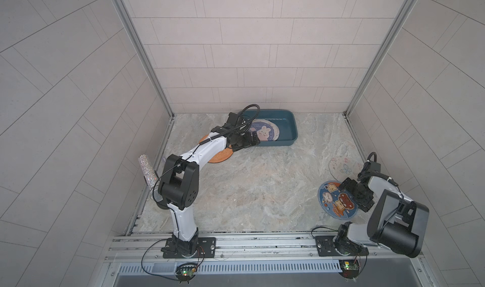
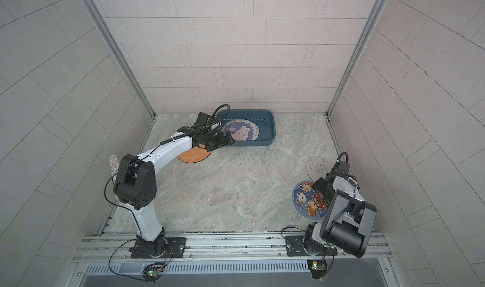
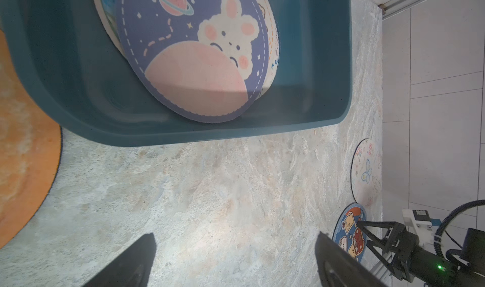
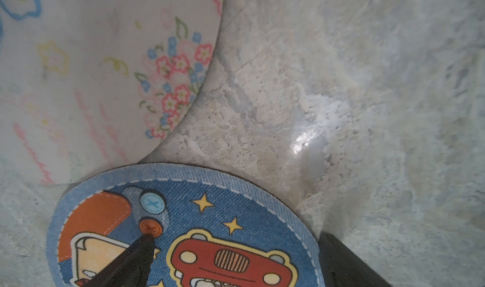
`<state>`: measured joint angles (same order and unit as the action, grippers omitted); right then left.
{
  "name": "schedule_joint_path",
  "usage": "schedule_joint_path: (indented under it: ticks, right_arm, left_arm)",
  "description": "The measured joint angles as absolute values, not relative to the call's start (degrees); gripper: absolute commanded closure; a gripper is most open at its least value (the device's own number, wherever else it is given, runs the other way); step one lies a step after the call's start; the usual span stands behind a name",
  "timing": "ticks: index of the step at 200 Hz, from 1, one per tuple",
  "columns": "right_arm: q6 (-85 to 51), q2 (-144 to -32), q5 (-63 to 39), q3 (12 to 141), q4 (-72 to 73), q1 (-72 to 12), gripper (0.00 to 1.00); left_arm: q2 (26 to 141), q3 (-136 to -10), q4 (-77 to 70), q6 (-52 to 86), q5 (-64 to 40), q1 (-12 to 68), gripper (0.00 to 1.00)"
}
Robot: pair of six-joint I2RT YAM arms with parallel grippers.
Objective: Put the coasters into the storage box
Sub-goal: Move the coaster to the center of the board.
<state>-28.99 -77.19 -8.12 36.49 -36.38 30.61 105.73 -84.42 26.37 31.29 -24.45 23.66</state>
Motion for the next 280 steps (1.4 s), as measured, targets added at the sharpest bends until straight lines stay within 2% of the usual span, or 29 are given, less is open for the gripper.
schedule_joint_path:
  ticks: [108, 280]
  right_arm:
    - [-33.6, -75.2, -9.7, 34.7, -32.3, 19.8, 0.0]
    - [-46.9, -72.5, -22.9, 31.0, -18.0, -2.4, 0.0]
  left_arm:
    - [103.4, -81.3, 26.2, 31.3, -24.4, 24.8, 0.0]
    - [102.4, -76.8, 26.0, 31.3, -23.9, 29.1, 0.0]
